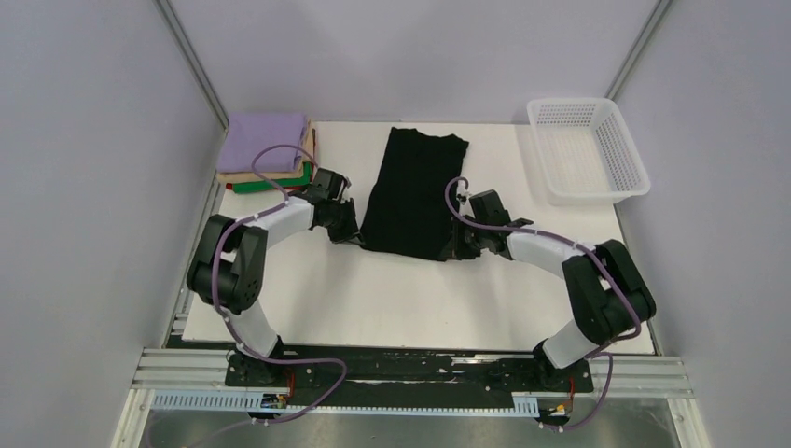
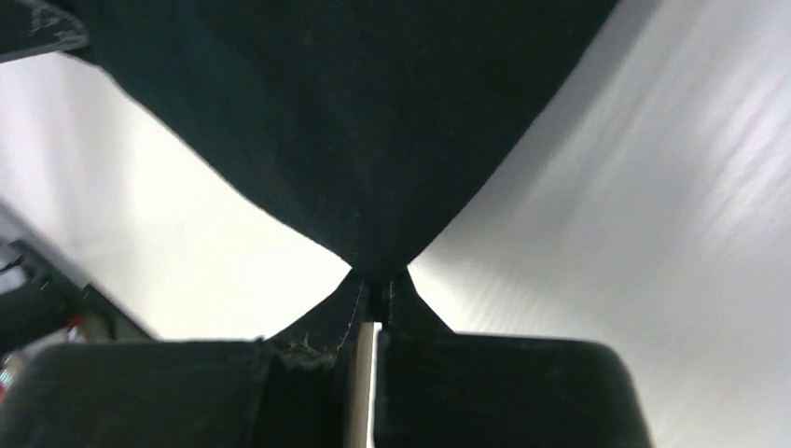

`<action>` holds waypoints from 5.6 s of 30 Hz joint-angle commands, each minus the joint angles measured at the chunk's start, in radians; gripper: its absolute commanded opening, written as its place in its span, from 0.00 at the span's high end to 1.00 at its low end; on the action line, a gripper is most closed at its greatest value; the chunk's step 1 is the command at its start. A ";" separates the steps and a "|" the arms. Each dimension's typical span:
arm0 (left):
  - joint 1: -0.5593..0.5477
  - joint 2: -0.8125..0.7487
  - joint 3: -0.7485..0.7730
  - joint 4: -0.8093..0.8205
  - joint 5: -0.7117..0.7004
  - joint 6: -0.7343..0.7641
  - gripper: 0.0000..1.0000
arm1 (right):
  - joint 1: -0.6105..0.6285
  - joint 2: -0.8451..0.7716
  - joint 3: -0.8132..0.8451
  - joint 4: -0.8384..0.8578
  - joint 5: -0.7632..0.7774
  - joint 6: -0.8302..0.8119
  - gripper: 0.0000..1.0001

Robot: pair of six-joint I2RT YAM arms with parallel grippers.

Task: Fold and stack the t-shirts
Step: Grab one side of the 2/3 rectangular tshirt with both arms, then fold the long partially folded tshirt into a neat square, then smooth out wrinkles on the folded tshirt

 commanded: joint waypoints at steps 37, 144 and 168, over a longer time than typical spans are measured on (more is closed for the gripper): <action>-0.057 -0.457 0.150 -0.225 -0.219 -0.006 1.00 | -0.251 -0.449 -0.183 0.102 -0.782 0.151 1.00; -0.109 0.143 0.117 0.230 0.001 -0.103 0.00 | -0.185 -0.109 -0.274 0.273 -0.461 0.279 0.00; -0.136 -0.174 0.112 0.043 0.026 -0.002 0.00 | -0.168 -0.320 -0.133 0.143 -0.394 0.192 0.00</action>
